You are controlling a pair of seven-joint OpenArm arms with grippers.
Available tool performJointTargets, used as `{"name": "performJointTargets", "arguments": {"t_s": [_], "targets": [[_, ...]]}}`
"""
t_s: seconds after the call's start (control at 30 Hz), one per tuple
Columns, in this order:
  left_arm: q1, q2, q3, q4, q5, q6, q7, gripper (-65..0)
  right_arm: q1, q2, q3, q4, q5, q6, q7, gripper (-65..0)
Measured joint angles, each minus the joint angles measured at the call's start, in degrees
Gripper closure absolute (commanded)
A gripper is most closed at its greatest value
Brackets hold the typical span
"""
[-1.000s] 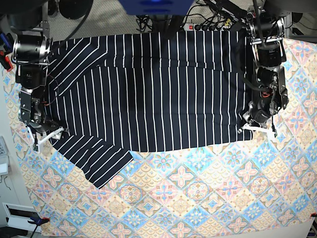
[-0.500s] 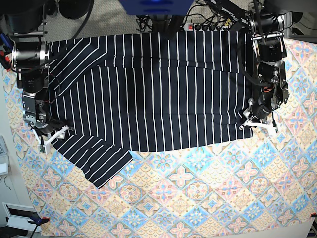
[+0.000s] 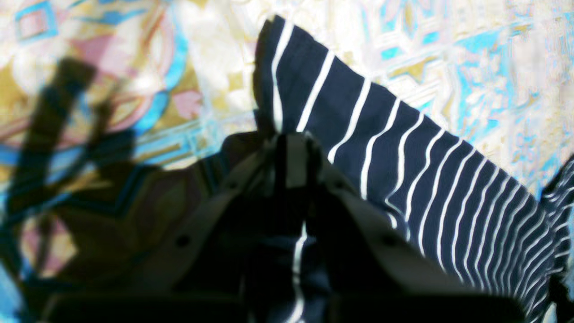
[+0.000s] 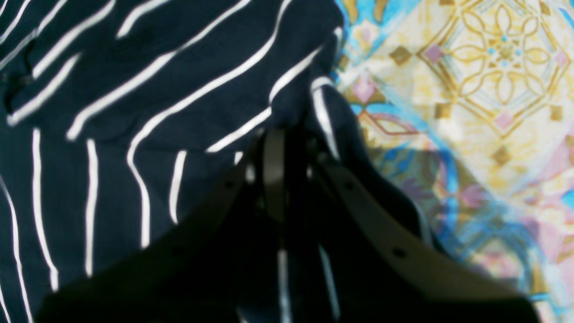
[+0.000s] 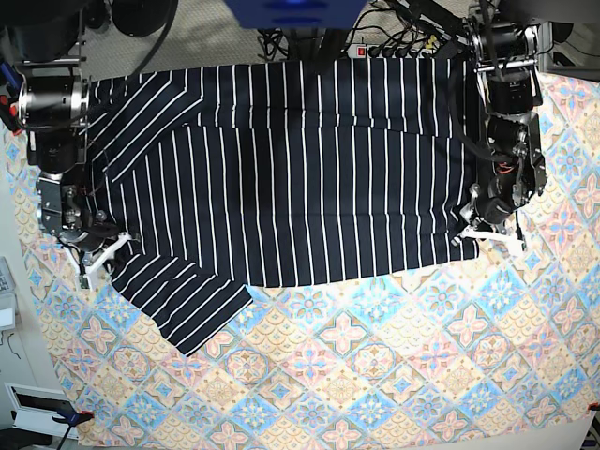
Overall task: Fold the T-shirt properly
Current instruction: 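Drag the pinched shirt edges with both grippers toward the robot base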
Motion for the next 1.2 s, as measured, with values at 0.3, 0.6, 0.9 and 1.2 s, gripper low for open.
{"name": "performJointTargets", "arguments": {"t_s": [0.3, 0.6, 0.9, 1.2], "targets": [[3.30, 0.13, 0.00, 7.52, -0.07, -0.02, 0.02, 0.0, -7.96, 1.25, 7.85, 13.84, 0.24, 0.22, -3.78, -3.9], [8.63, -0.04, 0.02, 15.39, 0.02, 0.11, 0.13, 0.0, -19.54, 1.25, 17.35, 33.55, 0.11, 0.02, -11.28, -3.9], [14.67, 0.00, -6.16, 23.67, 0.04, -0.31, 3.85, 0.0, -28.74, 1.25, 23.41, 45.24, 0.09, 0.02, -14.25, -4.0], [14.62, 0.48, -6.32, 25.05, 0.00, -0.35, 5.75, 0.0, -19.61, 1.14, 18.25, 35.58, -0.24, -0.33, -15.08, -21.7]]}}
